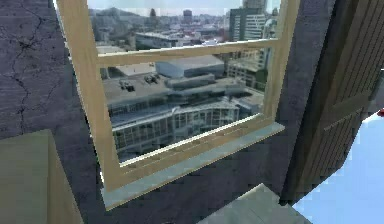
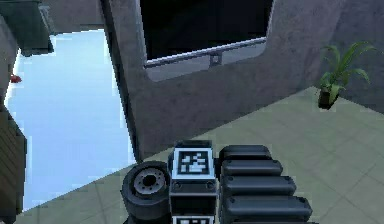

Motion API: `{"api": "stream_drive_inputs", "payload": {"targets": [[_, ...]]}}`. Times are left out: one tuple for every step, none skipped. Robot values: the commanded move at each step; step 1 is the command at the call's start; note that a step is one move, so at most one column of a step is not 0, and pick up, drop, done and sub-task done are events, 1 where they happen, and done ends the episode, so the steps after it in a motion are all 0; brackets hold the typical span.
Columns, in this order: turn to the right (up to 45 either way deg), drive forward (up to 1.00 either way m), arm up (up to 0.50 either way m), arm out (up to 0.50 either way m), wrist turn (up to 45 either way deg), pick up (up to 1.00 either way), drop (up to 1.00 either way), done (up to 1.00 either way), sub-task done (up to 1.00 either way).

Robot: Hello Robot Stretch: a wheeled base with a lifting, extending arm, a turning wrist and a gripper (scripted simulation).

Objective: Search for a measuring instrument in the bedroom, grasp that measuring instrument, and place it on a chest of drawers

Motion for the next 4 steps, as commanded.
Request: {"api": "stream_drive_inputs", "payload": {"targets": [[0.0, 0.30, 0.00, 0.00, 0.0, 0.00, 0.00, 0.00, 0.00], [-30.0, 0.00, 0.00, 0.00, 0.0, 0.00, 0.00, 0.00, 0.00], [0.0, 0.20, 0.00, 0.00, 0.0, 0.00, 0.00, 0.00, 0.00], [6.0, 0.00, 0.00, 0.00, 0.0, 0.00, 0.00, 0.00, 0.00]]}}
